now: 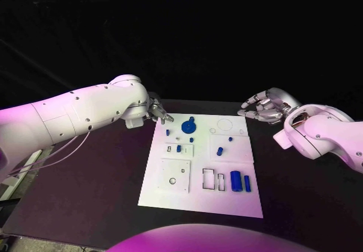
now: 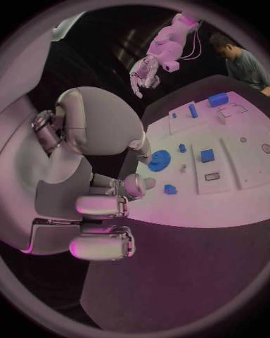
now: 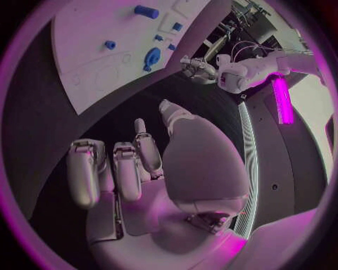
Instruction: Assemble the parts on the task board
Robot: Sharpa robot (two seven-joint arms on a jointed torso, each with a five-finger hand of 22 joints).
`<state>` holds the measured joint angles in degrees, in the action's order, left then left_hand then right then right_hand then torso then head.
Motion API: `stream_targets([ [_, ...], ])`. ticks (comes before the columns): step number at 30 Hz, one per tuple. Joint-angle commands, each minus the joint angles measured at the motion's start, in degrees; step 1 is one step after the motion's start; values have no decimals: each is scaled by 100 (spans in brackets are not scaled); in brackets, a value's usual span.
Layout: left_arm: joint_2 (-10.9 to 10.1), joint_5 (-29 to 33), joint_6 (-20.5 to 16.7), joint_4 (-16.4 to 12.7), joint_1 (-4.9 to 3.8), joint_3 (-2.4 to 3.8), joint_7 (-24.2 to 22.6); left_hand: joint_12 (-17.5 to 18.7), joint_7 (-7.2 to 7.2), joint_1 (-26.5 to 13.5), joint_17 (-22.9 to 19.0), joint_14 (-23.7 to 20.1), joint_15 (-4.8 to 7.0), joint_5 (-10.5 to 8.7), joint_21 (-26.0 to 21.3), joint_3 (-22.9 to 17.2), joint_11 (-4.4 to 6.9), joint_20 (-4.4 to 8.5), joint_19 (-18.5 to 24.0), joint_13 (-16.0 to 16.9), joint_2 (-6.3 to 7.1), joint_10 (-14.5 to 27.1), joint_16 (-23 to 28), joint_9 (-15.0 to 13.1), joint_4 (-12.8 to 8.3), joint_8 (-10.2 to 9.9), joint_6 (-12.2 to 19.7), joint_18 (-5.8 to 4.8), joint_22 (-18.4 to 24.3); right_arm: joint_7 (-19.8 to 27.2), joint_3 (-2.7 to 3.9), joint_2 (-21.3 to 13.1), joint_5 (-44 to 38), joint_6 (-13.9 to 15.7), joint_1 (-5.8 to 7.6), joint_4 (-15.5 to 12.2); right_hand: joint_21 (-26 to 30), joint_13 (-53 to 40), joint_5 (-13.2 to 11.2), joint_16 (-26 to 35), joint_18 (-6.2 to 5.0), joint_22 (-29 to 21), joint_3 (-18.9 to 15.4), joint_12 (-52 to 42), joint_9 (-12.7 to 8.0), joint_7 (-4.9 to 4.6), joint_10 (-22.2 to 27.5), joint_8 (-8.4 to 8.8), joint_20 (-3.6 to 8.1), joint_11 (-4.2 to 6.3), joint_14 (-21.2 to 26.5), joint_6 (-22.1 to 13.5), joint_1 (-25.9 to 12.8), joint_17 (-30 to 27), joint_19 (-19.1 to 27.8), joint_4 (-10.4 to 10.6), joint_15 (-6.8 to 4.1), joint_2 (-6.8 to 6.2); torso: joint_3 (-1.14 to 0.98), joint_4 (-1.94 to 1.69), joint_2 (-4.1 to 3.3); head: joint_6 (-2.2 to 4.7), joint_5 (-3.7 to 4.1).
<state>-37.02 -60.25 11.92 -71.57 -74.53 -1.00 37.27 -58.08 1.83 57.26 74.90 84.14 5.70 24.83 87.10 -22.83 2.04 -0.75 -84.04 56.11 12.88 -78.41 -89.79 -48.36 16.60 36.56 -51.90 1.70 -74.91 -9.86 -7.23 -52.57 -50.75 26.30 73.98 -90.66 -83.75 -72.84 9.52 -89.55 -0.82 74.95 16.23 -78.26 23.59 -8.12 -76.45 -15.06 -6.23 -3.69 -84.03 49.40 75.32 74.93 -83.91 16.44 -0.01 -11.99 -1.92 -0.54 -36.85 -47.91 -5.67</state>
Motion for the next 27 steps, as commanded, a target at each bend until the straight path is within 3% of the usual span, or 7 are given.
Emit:
stream_targets([
  [1, 111, -77, 308, 186, -9, -37, -84, 11, 13, 55, 1510, 586, -43, -80, -32, 73, -17, -41, -355, -6, -17, 38, -21, 18, 0, -56, 35, -74, -1294, 44, 1, 8, -46, -20, -5, -3, 37, 7, -24, 32, -91, 1195, -2, 25, 5, -9, 48, -27, 31, 1, -544, -34, -45, 1310, -218, 2, -27, 5, 7, 8, -10, -3, -21],
  [6, 301, -78, 423, 500, 14, -134, -120, 18, 28, 64, 1510, 586, -55, -188, -48, 139, -29, -52, -345, -19, -47, 55, -21, 56, 3, -118, 66, -70, -1286, 43, 1, 12, -46, -21, -6, -6, 37, 7, -24, 32, -91, 1195, -2, 25, 5, -9, 48, -27, 31, 1, -544, -34, -45, 1310, -218, 2, -27, 5, 14, 9, -37, 7, -31],
  [11, 445, -78, 453, 750, 43, -188, -169, 17, 35, 71, 1510, 586, -58, -211, -44, 156, -36, -55, -349, -19, -58, 60, -21, 71, 3, -143, 81, -72, -1289, 43, 1, 18, -46, -23, -7, -6, 37, 9, -19, 34, -91, 1195, -1, 27, 8, -9, 50, -28, 32, 2, -543, -35, -47, 1305, -219, -1, -28, 7, 15, 11, -50, 1, -33],
  [27, 625, 1, 539, 1024, 127, -244, -281, 38, 117, 177, 1510, 586, -122, -261, -65, 283, -102, -111, -339, -59, -155, 127, -21, 286, -2, -496, 216, -68, -1285, 43, 1, 36, -47, -26, -7, -1, 37, 9, -18, 34, -91, 1195, 0, 27, 8, -9, 50, -28, 32, 2, -543, -36, -47, 1304, -219, -1, -28, 8, 11, 8, -37, -51, -35],
])
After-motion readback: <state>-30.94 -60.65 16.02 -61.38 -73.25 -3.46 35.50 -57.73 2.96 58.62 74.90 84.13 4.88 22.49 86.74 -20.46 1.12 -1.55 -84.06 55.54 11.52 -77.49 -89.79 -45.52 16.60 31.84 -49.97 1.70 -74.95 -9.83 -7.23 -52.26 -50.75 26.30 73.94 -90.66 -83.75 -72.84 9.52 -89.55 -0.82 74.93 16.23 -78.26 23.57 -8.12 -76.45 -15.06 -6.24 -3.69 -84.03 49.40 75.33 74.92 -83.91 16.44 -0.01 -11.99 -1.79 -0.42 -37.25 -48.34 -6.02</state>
